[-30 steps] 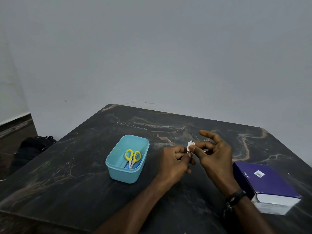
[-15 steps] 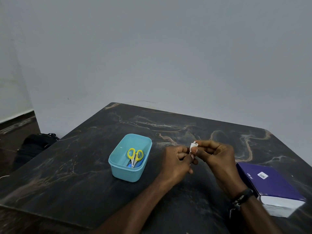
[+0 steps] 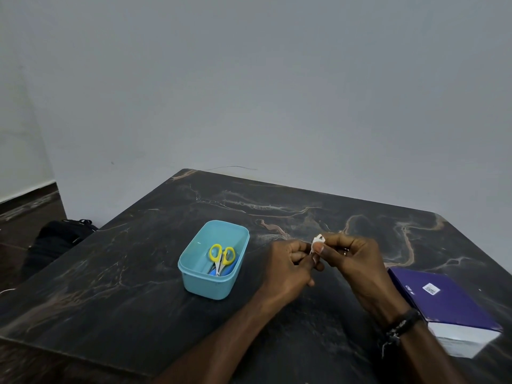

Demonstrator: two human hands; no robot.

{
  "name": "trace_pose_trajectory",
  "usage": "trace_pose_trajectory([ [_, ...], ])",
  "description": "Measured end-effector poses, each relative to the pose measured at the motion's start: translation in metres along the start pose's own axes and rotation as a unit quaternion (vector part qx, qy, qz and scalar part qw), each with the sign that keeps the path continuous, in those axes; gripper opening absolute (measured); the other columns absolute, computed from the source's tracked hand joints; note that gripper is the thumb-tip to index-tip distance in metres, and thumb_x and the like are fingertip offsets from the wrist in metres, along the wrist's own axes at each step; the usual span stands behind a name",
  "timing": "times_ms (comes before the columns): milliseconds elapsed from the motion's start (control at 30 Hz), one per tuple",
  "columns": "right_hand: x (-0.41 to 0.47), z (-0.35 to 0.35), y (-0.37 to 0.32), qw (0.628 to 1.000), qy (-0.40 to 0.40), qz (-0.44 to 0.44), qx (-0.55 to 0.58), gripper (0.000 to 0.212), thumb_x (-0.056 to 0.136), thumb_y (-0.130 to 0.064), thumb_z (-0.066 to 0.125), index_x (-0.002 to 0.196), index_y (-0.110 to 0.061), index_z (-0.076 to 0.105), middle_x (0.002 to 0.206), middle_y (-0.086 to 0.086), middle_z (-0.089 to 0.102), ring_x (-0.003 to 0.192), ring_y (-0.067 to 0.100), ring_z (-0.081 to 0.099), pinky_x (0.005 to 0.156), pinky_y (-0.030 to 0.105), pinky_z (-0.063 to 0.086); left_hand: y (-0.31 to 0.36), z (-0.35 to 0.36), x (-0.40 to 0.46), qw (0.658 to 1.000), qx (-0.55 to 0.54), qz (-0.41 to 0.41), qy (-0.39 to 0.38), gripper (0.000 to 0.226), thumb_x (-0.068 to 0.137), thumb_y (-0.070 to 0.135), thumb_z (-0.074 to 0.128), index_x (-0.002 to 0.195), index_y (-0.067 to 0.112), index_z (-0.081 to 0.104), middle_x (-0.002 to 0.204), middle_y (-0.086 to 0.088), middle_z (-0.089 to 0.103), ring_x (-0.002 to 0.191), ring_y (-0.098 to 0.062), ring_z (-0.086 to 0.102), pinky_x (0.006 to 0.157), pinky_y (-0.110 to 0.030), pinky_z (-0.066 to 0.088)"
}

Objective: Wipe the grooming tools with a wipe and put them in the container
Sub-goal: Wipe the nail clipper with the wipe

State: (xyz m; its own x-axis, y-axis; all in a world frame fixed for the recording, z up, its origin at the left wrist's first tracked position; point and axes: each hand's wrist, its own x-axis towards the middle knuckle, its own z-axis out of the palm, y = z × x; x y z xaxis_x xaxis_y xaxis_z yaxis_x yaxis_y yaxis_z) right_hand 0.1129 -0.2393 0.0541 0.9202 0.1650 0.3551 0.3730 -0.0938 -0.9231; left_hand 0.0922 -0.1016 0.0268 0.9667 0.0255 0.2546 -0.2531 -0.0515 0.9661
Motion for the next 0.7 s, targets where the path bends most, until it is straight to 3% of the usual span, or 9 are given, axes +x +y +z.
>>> trace_pose_trajectory([
  [200, 0.0004, -0.0011, 0.0012, 0.998, -0.019, -0.022, -0.053, 0.008, 0.077, -0.011, 0.074, 0.081, -0.004, 0.076, 0.078, 0.011, 0.074, 0.069, 0.023, 0.069, 0.065, 0.030, 0.057, -0.0007, 0.0006, 0.0004, 1.000, 0.000, 0.001, 0.007, 0.011, 0.092, 0.009, 0.061, 0.098, 0.007, 0.070, 0.077, -0.010, 0.074, 0.051, -0.017, 0.062, 0.051, -0.025, 0.053],
  [300, 0.0008, 0.0002, 0.0036, 0.995, -0.036, -0.025, -0.090, 0.005, 0.080, -0.009, 0.072, 0.083, -0.008, 0.076, 0.075, 0.010, 0.073, 0.064, 0.019, 0.067, 0.066, 0.033, 0.057, -0.0013, -0.0002, 0.0016, 1.000, -0.010, 0.006, 0.019, 0.010, 0.091, 0.010, 0.063, 0.096, 0.008, 0.071, 0.074, -0.009, 0.074, 0.054, -0.022, 0.065, 0.050, -0.026, 0.054],
  [433, 0.0011, 0.0008, 0.0043, 0.993, -0.021, -0.054, -0.103, 0.004, 0.080, -0.011, 0.073, 0.080, -0.012, 0.076, 0.074, 0.007, 0.073, 0.063, 0.021, 0.067, 0.065, 0.029, 0.056, 0.0005, 0.0002, 0.0017, 1.000, -0.023, -0.002, 0.015, 0.012, 0.091, 0.008, 0.062, 0.098, 0.003, 0.070, 0.076, -0.012, 0.074, 0.047, -0.011, 0.061, 0.048, -0.021, 0.050],
  [600, 0.0027, 0.0037, 0.0054, 0.992, 0.067, -0.077, -0.074, 0.004, 0.078, -0.011, 0.075, 0.080, -0.014, 0.077, 0.085, 0.000, 0.075, 0.082, 0.016, 0.071, 0.075, 0.033, 0.057, 0.0036, 0.0023, 0.0009, 0.999, -0.032, -0.024, 0.007, 0.013, 0.092, 0.009, 0.062, 0.097, -0.001, 0.068, 0.083, -0.017, 0.073, 0.042, -0.007, 0.056, 0.038, -0.012, 0.038],
  [700, 0.0032, 0.0024, 0.0048, 0.994, 0.072, -0.067, -0.052, 0.005, 0.078, -0.011, 0.074, 0.082, -0.013, 0.076, 0.086, 0.002, 0.076, 0.085, 0.017, 0.071, 0.079, 0.036, 0.057, 0.0031, 0.0019, 0.0003, 0.999, -0.036, -0.026, 0.004, 0.011, 0.092, 0.007, 0.061, 0.097, -0.001, 0.067, 0.084, -0.018, 0.072, 0.041, -0.006, 0.056, 0.038, -0.011, 0.037],
])
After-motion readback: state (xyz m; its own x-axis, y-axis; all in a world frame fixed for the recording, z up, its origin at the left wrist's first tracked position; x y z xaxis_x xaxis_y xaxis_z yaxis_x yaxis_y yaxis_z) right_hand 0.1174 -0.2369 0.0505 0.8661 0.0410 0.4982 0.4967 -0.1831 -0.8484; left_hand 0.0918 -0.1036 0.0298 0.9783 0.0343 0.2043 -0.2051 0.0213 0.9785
